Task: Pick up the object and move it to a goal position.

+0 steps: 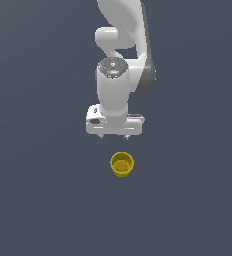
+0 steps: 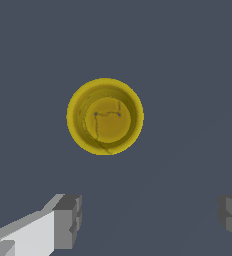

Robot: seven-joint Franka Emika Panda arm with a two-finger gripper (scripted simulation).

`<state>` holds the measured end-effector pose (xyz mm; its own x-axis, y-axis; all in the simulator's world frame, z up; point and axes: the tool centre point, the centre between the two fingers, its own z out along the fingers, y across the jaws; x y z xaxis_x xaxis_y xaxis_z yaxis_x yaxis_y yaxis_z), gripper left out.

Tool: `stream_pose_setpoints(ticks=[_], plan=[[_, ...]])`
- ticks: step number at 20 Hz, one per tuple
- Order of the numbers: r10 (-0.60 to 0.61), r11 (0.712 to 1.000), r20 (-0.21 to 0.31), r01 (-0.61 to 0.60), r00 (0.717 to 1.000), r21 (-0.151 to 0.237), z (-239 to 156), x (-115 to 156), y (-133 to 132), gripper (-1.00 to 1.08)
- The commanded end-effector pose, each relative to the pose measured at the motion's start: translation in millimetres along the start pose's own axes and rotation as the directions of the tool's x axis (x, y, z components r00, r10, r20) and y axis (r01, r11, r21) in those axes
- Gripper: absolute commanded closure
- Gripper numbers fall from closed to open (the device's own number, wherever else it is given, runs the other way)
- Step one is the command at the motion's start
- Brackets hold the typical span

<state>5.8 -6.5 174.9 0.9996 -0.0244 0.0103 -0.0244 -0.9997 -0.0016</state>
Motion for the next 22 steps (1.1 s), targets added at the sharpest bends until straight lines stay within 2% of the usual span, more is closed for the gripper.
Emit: stream_pose_setpoints(ticks=[1,11,22], plan=[[0.0,1.0,0.0,0.0,1.0,0.0,0.0,0.0,0.0,-0.2],[-0.026,1.0,0.009,0.027,1.0,-0.011,0.0,-1.3,-0.8,-0.2],[-0.108,0.994,0.018,0.108,0.994,0.004,5.1,6.1,-3.3,-0.2]])
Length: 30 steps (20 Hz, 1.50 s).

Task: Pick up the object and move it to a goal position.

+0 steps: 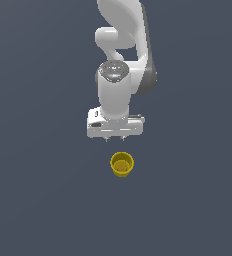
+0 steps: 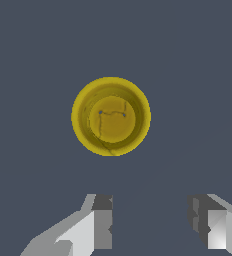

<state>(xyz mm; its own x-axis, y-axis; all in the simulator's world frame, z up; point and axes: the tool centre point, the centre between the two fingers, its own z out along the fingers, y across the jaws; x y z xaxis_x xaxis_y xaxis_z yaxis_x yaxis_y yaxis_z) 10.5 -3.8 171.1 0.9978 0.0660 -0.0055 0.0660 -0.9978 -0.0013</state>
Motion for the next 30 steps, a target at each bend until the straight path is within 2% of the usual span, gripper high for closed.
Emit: stream_pose_setpoints(ticks=[1,8,15,22,30], plan=[[-0.032,0.999,0.003,0.032,0.999,0.006,2.1,3.0,-0.7,-0.2],[-0.167,0.986,0.012,0.166,0.986,0.035,10.5,15.2,-3.6,-0.2],[-0.329,0.942,0.009,0.328,0.944,0.078,21.2,29.8,-6.9,-0.2],[-0.479,0.87,-0.013,0.477,0.877,0.123,31.5,43.7,-9.6,-0.2],[-0.629,0.759,-0.062,0.629,0.775,0.17,42.5,58.6,-11.4,-0.2]])
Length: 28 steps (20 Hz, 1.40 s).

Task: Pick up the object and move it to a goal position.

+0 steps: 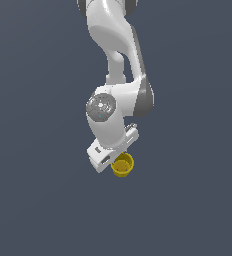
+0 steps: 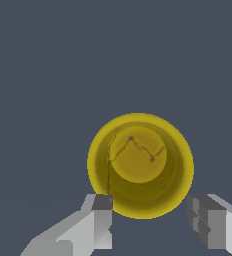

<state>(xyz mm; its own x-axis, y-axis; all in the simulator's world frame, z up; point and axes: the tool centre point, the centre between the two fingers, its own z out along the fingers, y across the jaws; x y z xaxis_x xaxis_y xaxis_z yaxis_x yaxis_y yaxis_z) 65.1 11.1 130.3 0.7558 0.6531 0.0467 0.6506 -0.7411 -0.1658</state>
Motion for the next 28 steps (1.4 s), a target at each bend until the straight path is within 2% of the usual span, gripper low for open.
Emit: stream_pose_setpoints(ticks=[1,6,12,19,28], plan=[[-0.059,0.998,-0.01,0.06,0.998,0.017,3.0,3.7,3.0,-0.2],[-0.173,0.984,-0.037,0.174,0.984,0.046,8.6,10.4,9.2,-0.2],[-0.302,0.949,-0.082,0.307,0.95,0.071,14.5,17.3,17.2,-0.2],[-0.439,0.887,-0.147,0.453,0.886,0.084,20.0,23.7,27.6,-0.2],[-0.561,0.806,-0.222,0.587,0.798,0.074,24.1,28.0,39.4,-0.2]])
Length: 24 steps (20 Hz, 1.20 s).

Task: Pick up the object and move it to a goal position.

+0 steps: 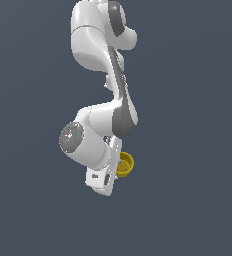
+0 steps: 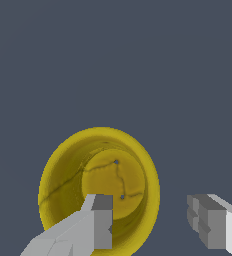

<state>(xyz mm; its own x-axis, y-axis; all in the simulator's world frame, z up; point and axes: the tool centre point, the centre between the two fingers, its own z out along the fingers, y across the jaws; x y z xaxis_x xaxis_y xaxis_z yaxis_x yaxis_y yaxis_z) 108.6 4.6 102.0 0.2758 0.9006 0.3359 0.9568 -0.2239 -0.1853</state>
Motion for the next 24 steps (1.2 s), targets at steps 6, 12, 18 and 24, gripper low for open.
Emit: stream_pose_setpoints(ticks=[6,12,18,24], plan=[[-0.076,0.997,-0.033,0.076,0.997,0.004,0.5,-2.2,6.0,-0.2],[-0.086,0.996,-0.038,0.086,0.996,0.004,0.6,-2.9,6.8,-0.2],[-0.088,0.996,-0.039,0.088,0.995,0.004,15.5,-2.3,6.7,-0.2],[-0.09,0.996,-0.039,0.09,0.995,0.004,30.5,-1.8,6.2,-0.2]])
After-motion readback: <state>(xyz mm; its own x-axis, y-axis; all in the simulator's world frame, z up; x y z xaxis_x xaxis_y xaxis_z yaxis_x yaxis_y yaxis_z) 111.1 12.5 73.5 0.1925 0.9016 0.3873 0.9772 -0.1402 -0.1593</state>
